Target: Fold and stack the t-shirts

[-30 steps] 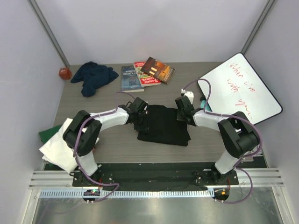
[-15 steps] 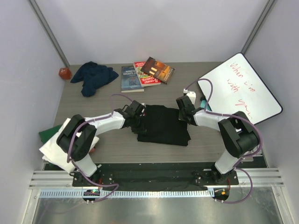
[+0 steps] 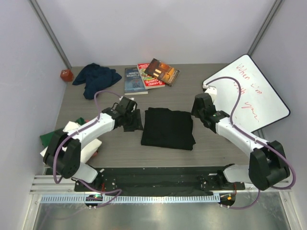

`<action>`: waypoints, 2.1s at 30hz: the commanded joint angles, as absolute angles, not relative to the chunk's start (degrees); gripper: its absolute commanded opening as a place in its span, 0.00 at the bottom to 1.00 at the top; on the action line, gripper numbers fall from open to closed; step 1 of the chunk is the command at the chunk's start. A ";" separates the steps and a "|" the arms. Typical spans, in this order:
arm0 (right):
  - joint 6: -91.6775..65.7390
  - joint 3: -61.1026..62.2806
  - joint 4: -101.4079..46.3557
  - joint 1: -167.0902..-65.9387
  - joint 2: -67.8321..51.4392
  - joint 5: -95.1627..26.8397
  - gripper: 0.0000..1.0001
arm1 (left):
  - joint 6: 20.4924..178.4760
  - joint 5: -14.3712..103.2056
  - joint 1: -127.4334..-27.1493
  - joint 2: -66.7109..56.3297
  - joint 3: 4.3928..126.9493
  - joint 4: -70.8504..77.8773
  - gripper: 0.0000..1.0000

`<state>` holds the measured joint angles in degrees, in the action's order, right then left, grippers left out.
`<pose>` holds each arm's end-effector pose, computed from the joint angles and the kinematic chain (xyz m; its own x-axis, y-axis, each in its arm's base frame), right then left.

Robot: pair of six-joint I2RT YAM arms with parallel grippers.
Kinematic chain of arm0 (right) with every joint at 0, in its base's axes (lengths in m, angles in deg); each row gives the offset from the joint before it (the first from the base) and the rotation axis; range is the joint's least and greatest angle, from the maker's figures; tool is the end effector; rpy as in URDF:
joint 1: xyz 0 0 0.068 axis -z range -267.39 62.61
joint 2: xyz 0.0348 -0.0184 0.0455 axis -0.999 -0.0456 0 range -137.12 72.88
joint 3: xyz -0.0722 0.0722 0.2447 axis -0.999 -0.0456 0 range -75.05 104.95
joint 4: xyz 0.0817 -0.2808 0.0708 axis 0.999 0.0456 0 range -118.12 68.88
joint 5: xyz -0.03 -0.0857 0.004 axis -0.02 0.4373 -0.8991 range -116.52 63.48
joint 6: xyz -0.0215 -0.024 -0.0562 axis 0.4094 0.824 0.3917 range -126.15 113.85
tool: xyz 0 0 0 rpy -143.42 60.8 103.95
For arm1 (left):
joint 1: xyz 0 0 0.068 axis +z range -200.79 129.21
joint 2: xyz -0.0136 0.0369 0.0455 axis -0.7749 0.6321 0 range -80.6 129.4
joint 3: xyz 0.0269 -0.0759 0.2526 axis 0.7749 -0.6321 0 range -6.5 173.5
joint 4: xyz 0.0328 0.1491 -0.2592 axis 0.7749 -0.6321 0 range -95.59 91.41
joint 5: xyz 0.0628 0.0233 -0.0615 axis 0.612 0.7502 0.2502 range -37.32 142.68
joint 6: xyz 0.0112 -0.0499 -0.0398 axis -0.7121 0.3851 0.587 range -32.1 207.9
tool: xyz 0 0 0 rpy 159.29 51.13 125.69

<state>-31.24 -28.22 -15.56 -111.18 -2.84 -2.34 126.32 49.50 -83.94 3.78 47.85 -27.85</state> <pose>0.3074 0.1129 0.1961 -0.5857 0.1645 -0.7937 0.1779 0.9814 0.0721 0.2803 -0.1865 0.1698 -0.9180 -0.1414 -0.3706 -0.0009 0.9350 -0.3547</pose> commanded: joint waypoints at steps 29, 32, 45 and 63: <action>-36.30 -39.10 -21.80 -110.86 -11.66 -19.93 0.27 | 131.32 33.61 -79.27 23.28 40.08 2.19 0.61; -36.30 -38.13 -21.18 -110.94 -12.02 -20.45 0.27 | 132.20 32.90 -79.27 26.62 39.91 3.69 0.60; -36.04 -36.73 -20.12 -110.86 -12.72 -20.10 0.27 | 133.61 31.15 -79.36 29.62 40.08 5.19 0.40; -35.77 -36.11 -21.09 -110.94 -13.42 -21.86 0.26 | 134.75 28.07 -82.78 33.57 40.96 9.41 0.64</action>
<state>-36.22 -36.59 -22.36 -110.87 -12.02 -20.00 137.09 23.40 -80.72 26.75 43.43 19.50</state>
